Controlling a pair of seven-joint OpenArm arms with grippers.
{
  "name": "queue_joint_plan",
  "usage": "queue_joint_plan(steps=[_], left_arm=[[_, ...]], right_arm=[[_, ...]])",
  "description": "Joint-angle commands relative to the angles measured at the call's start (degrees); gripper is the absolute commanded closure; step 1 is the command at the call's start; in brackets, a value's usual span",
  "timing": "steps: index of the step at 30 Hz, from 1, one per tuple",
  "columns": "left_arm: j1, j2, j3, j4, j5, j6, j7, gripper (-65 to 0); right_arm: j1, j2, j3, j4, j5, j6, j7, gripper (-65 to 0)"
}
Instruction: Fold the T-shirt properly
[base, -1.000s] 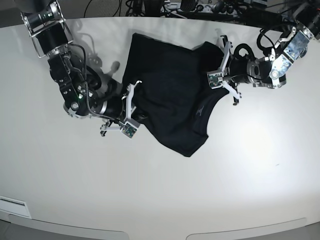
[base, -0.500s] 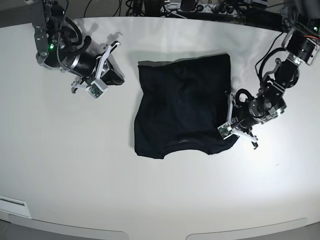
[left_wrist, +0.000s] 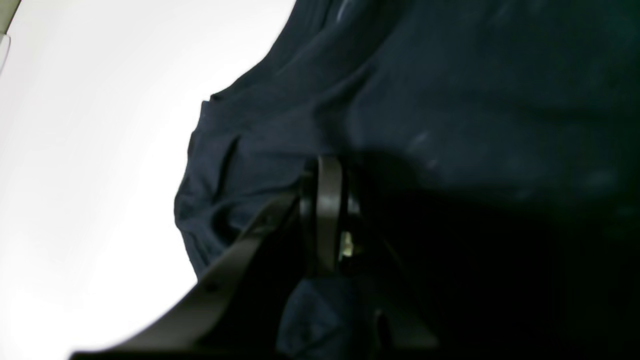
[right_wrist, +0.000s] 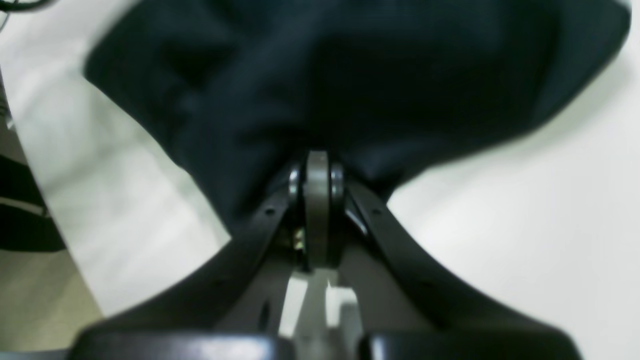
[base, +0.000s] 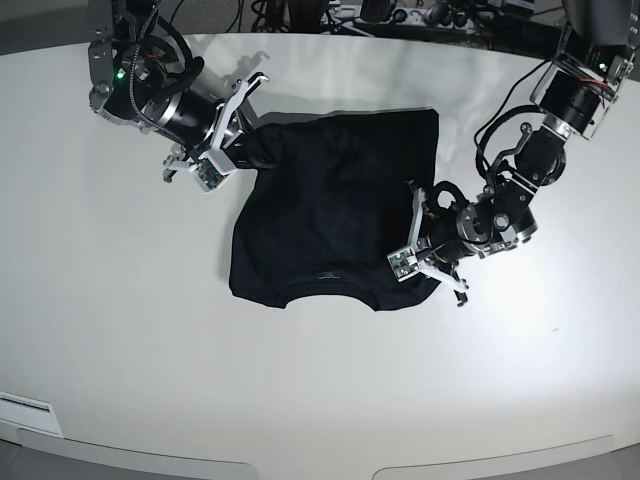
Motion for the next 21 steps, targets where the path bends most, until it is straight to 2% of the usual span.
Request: queue_joint_plan(steps=[1, 3, 5, 7, 9, 11, 14, 16, 21], left_arm=[[-1.77, -0.59, -2.29, 2.16, -1.20, 0.66, -0.92, 0.0], [-1.75, -0.57, -5.86, 4.68, -4.87, -1.38, 0.57, 0.0], [-1.57, -0.74, -10.38, 7.80, -12.22, -5.40, 4.13, 0.0], [-0.39, -1.53, -15.45, 11.28, -23.98, -8.60, 9.18, 0.0], [2.73, -2.32, -21.14, 14.43, -36.85, -8.60, 13.75, 0.0], [7.23, -2.19, -26.95, 17.03, -46.29, -8.60, 18.51, 0.0], [14.23, -2.10, -33.90, 20.50, -56.85, -8.60, 24.28, 0.0], [18.80, -2.10, -37.68, 23.34, -61.24, -8.60, 27.17, 0.0], [31.54, -2.10, -47.63, 32.87, -69.57, -8.60, 33.07, 0.0]], right_arm=[[0.35, 0.22, 0.24, 2.67, 1.05, 0.22, 1.49, 0.0], [0.33, 0.22, 0.72, 6.29, -0.20, 0.22, 1.44, 0.0], [0.15, 0.24, 1.70, 10.16, -0.31, 0.20, 1.27, 0.0], [-0.90, 0.22, 3.48, 13.46, 0.24, -0.31, 1.36, 0.0], [-2.49, 0.22, 5.66, 15.98, 3.61, -1.77, 1.36, 0.0], [-4.17, 0.20, 8.46, 17.44, 9.94, -1.03, 1.36, 0.0], [-6.54, 0.20, 13.53, 17.51, 21.27, 4.19, 1.07, 0.0], [-8.02, 0.20, 16.90, 17.51, 27.47, 4.19, -0.87, 0.0], [-13.16, 0.09, 24.70, 17.51, 42.49, 4.19, -11.06, 0.0]])
